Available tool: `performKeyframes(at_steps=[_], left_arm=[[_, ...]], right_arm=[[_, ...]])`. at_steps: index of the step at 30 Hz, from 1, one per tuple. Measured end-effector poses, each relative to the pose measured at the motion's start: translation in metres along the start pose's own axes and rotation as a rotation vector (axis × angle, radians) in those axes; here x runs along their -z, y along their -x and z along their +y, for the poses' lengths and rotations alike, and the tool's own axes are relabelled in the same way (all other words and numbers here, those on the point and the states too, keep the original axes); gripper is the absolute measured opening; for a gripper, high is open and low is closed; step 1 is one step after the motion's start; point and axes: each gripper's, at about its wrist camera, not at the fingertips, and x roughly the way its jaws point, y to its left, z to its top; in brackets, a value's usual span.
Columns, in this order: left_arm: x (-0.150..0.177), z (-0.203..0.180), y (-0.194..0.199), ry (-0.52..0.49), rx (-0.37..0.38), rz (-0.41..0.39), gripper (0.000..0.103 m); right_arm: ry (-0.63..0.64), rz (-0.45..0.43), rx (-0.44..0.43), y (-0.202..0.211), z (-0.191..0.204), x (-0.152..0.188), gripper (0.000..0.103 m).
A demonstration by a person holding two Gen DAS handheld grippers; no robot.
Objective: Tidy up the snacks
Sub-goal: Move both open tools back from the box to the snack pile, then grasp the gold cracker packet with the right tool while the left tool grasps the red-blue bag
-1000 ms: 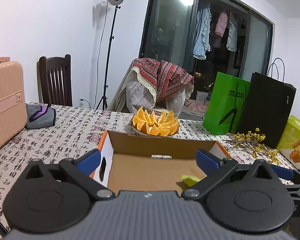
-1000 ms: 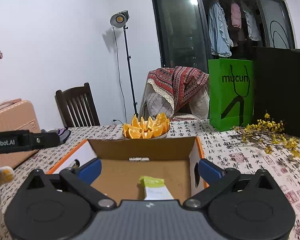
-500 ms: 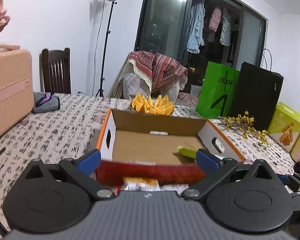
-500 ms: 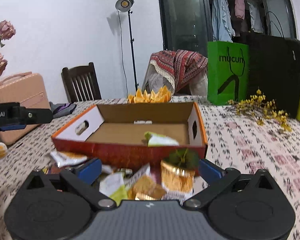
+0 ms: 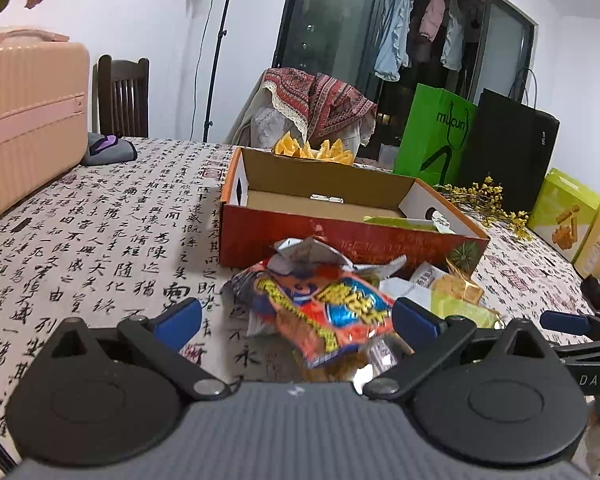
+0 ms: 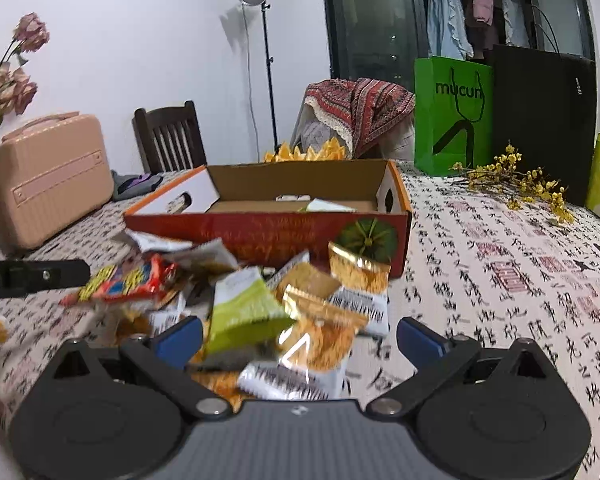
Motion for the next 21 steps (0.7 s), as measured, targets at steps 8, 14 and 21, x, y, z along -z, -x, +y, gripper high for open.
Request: performKeyframes(at_steps=[8, 14, 21], left_arm=[[0.007, -0.001, 0.009, -0.027, 0.001, -0.018, 0.103], [0.009, -0.003, 0.009, -0.032, 0.008, -0.016, 0.103], [0.011, 0.002, 0.008, -0.021, 0.004, -0.012, 0.103]], right_arm=[[0.003, 0.024, -0.016, 0.007, -0.001, 0.011, 0.103], [0.005, 0.025, -0.033, 0.006, 0.0, 0.012, 0.103], [0.014, 0.026, -0.035, 0.005, 0.003, 0.012, 0.103]])
